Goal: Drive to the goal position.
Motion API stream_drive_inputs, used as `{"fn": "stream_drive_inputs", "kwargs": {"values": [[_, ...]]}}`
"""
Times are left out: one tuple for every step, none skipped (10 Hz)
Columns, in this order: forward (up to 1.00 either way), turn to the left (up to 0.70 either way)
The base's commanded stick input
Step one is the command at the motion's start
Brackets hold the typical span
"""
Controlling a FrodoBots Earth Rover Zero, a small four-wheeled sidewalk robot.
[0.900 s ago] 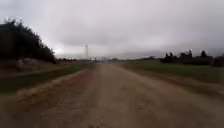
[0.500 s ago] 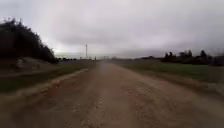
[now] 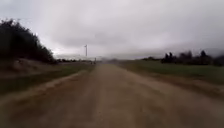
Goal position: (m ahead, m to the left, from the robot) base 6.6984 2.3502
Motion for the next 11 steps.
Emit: {"fn": "stream_drive_inputs", "kwargs": {"values": [[0.85, 0.0], [0.85, 0.0], [0.85, 0.0], [0.85, 0.0], [0.85, 0.0], [0.85, 0.0], [0.85, 0.0], [0.85, 0.0], [0.85, 0.0], [0.85, 0.0], [0.85, 0.0]]}}
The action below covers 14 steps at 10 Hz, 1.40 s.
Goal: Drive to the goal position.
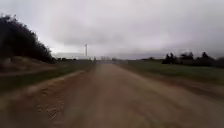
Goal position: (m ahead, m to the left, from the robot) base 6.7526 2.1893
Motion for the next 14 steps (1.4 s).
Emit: {"fn": "stream_drive_inputs", "kwargs": {"values": [[0.85, 0.0], [0.85, 0.0], [0.85, 0.0], [0.85, 0.0], [0.85, 0.0], [0.85, 0.0], [0.85, 0.0], [0.85, 0.0], [0.85, 0.0], [0.85, -0.29], [0.85, -0.25], [0.85, -0.21], [0.85, 0.0], [0.85, 0.0]]}}
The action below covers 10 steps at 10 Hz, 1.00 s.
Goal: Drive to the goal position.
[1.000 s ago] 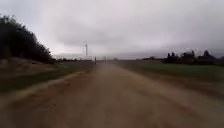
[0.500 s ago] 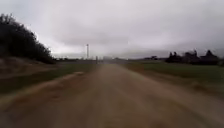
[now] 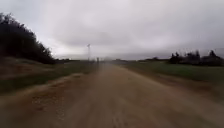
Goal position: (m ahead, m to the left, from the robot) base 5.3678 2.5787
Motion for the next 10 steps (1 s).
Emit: {"fn": "stream_drive_inputs", "kwargs": {"values": [[0.85, 0.0], [0.85, 0.0], [0.85, -0.33], [0.85, -0.34], [0.85, -0.22], [0.85, -0.11], [0.85, 0.0], [0.85, -0.11], [0.85, -0.23], [0.85, -0.19]]}}
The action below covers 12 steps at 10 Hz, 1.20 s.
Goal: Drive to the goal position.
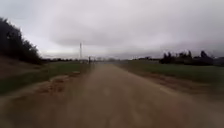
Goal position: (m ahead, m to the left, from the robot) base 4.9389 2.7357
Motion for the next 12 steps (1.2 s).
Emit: {"fn": "stream_drive_inputs", "kwargs": {"values": [[0.85, -0.05], [0.85, 0.0], [0.85, 0.0], [0.85, 0.0], [0.85, 0.0], [0.85, 0.0], [0.85, 0.0], [0.85, 0.0], [0.85, 0.0], [0.85, 0.0], [0.85, 0.1], [0.85, 0.19]]}}
